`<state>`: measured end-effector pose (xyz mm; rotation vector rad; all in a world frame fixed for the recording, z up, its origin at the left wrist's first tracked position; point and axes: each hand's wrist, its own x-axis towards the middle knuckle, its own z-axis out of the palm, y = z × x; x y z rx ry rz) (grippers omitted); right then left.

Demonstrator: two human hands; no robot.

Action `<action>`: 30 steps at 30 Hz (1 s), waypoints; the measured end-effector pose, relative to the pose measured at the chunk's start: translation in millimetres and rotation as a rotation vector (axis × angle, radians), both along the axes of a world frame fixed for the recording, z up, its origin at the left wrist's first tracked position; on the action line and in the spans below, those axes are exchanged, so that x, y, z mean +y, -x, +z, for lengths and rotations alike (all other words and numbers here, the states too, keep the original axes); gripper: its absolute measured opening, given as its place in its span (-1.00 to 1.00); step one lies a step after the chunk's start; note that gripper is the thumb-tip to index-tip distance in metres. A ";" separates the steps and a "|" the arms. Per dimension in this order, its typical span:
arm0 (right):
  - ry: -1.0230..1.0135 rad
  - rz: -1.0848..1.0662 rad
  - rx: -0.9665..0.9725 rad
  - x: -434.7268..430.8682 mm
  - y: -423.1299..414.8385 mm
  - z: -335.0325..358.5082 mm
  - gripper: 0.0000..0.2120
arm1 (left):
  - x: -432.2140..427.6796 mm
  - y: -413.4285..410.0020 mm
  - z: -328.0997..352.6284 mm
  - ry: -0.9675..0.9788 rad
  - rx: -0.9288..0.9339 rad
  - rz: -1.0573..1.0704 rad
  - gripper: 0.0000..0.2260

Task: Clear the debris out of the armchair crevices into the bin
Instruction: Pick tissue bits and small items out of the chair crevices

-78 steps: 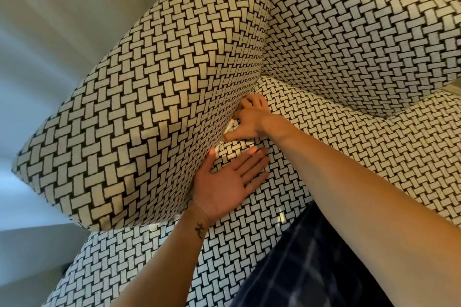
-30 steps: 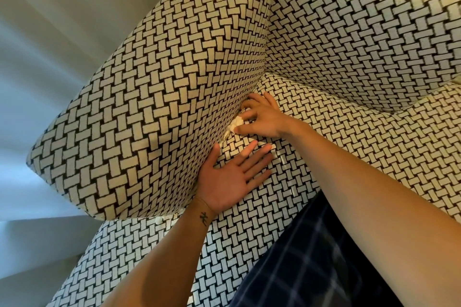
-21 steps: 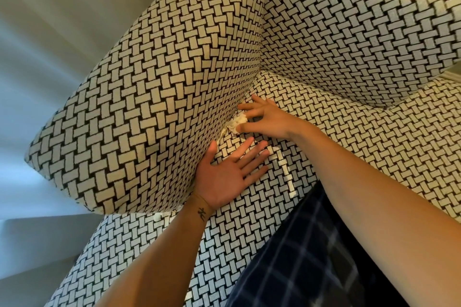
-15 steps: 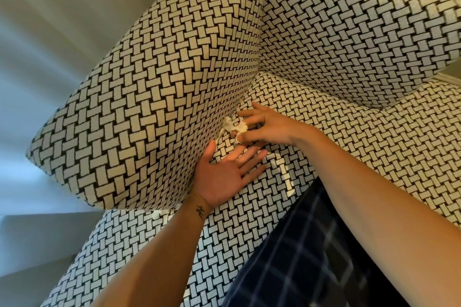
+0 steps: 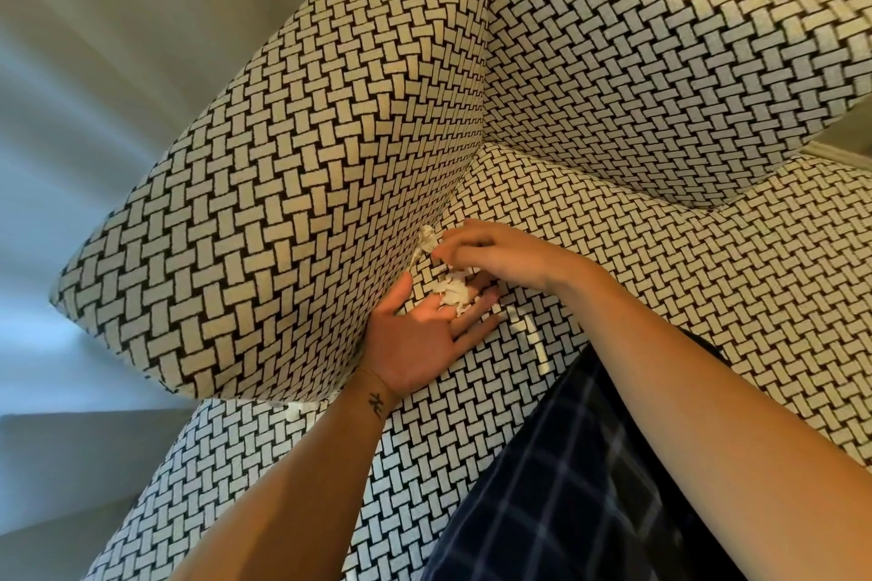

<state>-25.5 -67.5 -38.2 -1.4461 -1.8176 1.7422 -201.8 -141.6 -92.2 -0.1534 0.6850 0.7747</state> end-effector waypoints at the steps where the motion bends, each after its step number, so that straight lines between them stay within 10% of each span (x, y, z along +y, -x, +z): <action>1: 0.001 -0.044 0.021 1.0 1.3 0.0 -0.77 | 0.4 0.0 1.3 0.009 -0.001 0.001 -0.37; 8: -0.030 -0.198 0.012 13.0 7.9 -14.5 -0.79 | 1.0 0.2 -0.2 0.001 0.014 -0.022 -0.32; 17: -0.586 0.022 -0.503 36.8 30.7 -36.4 -0.57 | 2.5 1.3 -6.3 -0.028 0.015 -0.059 -0.28; 30: -0.529 -0.040 -0.539 61.7 40.1 -52.9 -0.77 | 1.6 1.0 -6.8 -0.035 -0.057 -0.076 -0.26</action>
